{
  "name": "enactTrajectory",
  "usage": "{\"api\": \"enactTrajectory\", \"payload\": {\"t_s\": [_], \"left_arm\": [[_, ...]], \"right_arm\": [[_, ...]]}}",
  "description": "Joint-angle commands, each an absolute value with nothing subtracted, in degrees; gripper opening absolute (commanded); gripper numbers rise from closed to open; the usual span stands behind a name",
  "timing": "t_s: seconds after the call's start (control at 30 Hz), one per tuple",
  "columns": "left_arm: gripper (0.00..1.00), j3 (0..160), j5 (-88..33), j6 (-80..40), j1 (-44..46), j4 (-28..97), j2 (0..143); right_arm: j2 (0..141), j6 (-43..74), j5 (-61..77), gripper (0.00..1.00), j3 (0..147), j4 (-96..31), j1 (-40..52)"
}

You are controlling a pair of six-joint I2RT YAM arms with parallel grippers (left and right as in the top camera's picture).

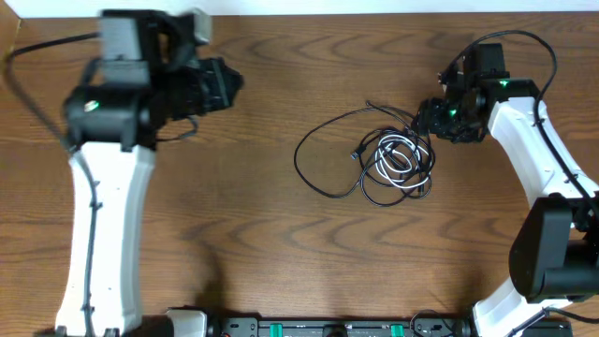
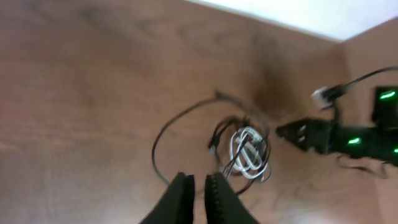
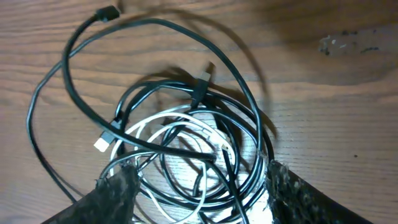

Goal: Untangle cables

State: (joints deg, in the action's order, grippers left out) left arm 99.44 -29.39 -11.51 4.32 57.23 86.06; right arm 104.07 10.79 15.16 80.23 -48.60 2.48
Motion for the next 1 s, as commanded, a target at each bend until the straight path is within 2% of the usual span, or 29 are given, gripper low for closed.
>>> {"api": "enactTrajectory", "payload": {"t_s": [0.0, 0.07, 0.1, 0.5, 0.63, 0.77, 0.97], "left_arm": [[0.17, 97.91, -24.88, -9.67, 8.34, 58.76, 90.04], [0.27, 97.6, -24.77, -9.72, 11.42, 60.05, 94.96], [0.28, 97.6, -24.77, -9.69, 12.16, 60.23, 96.42], [0.34, 97.6, -25.26, -2.55, 17.23, 61.04, 108.79], [0.37, 97.58, -30.48, 4.56, 18.59, 62.67, 110.21], [0.45, 97.49, -36.88, 15.2, 21.12, 65.04, 111.39], [0.47, 96.12, -37.3, 21.23, 26.5, 64.66, 113.16]], "right_arm": [[102.98, 10.24, 15.11, 0.64, 81.41, -48.95, 2.07], [103.0, 10.24, 14.96, 0.66, 81.41, -48.9, 2.07], [103.0, 10.24, 14.96, 0.66, 81.41, -48.93, 2.07], [103.02, 10.2, 13.61, 0.71, 81.3, -49.15, 2.13], [103.02, 10.2, 13.63, 0.71, 81.3, -49.1, 2.13], [103.02, 10.2, 13.65, 0.72, 81.3, -49.1, 2.13], [103.02, 10.2, 13.65, 0.72, 81.3, -49.15, 2.13]]}}
